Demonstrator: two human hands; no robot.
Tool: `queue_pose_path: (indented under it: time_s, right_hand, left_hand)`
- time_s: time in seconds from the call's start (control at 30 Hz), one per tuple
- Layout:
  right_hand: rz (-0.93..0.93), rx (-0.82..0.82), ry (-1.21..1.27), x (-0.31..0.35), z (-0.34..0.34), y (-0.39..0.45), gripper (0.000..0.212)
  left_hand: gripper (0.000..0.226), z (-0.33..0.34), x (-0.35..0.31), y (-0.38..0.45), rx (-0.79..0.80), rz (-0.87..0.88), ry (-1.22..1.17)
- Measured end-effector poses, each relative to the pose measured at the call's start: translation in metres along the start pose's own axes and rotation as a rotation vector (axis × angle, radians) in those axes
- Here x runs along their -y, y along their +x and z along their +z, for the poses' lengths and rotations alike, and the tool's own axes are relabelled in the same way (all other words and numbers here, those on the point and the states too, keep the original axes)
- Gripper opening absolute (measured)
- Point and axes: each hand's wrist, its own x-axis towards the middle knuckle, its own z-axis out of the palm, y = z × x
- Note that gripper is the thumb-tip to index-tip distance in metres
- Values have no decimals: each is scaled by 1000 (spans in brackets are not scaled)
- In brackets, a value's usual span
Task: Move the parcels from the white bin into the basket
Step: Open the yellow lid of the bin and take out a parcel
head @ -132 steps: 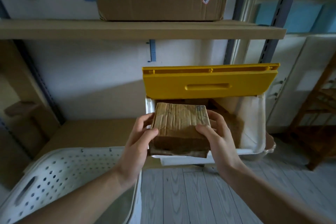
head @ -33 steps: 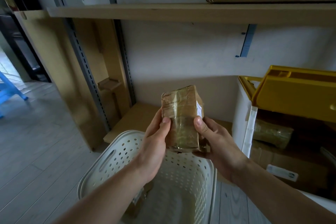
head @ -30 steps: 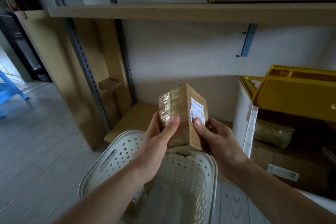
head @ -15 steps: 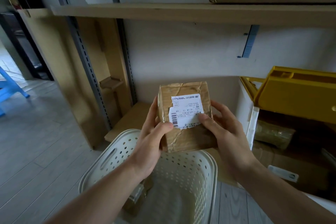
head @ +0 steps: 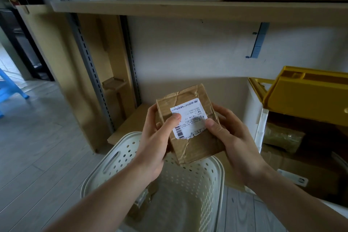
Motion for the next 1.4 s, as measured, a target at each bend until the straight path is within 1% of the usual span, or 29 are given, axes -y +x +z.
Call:
queue_pose_path:
  time_s: [0.2, 0.27, 0.37, 0.43, 0.5, 0.53, 0.57, 0.67, 0.7, 0.77, 0.87, 0.93, 1.0, 1.07, 1.13, 1.23, 1.3, 1.4]
  right_hand:
    - [175, 42, 119, -3, 1, 1, 84]
    - [192, 47, 100, -3, 3, 0, 89]
    - [179, -45, 80, -3, 6, -1, 94]
    - [180, -125, 136, -1, 5, -1, 86]
    - [177, -168, 163, 0, 3, 0, 67]
    - [177, -167, 159, 0, 3, 1, 56]
    - [179, -164, 155, -1, 2, 1, 46]
    - [162, -181, 148, 0, 0, 2, 24]
    - [144, -192, 139, 1, 0, 3, 21]
    - [98, -209, 88, 3, -2, 4, 20]
    - [55, -211, 34, 4, -1, 4, 20]
    - [30, -227, 38, 3, 0, 5, 24]
    - [16, -296, 87, 3, 1, 6, 34]
    - [2, -330, 138, 3, 1, 8, 37]
    - [-10, -317, 151, 2, 1, 8, 41]
    - [-4, -258, 142, 2, 1, 5, 57]
    - [16, -232, 134, 0, 0, 5, 68]
    - [28, -225, 93, 0, -5, 9, 64]
  left_hand:
    - [60, 2, -2, -2, -67, -88, -239]
    - [64, 1, -4, -2, -56, -126, -259]
    - [66, -2, -4, 0, -86, -126, -202]
    - [57, -3, -3, 1, -97, -113, -96]
    - [43, -4, 0, 1, -72, -127, 9]
    - [41, -4, 0, 1, -58, -127, 56]
    - [47, -5, -1, 2, -38, -114, 94]
    - [81, -9, -5, 5, 108, -58, 146]
    - [85, -10, -5, 5, 163, -47, 152]
    - [81, -12, -6, 7, 223, -30, 183]
    - [76, -12, -2, 8, 153, -14, 202]
    - [64, -10, 0, 6, 86, -18, 169]
    - [52, -7, 2, 4, 30, -44, 106]
    - [54, -3, 1, 1, 1, -74, 54]
    - [64, 2, 0, -2, -3, -111, 16]
    - [70, 6, 3, -6, 20, -190, 13]
    - [68, 5, 9, -7, 65, -235, 85]
    - [58, 2, 12, -3, 150, -230, 198]
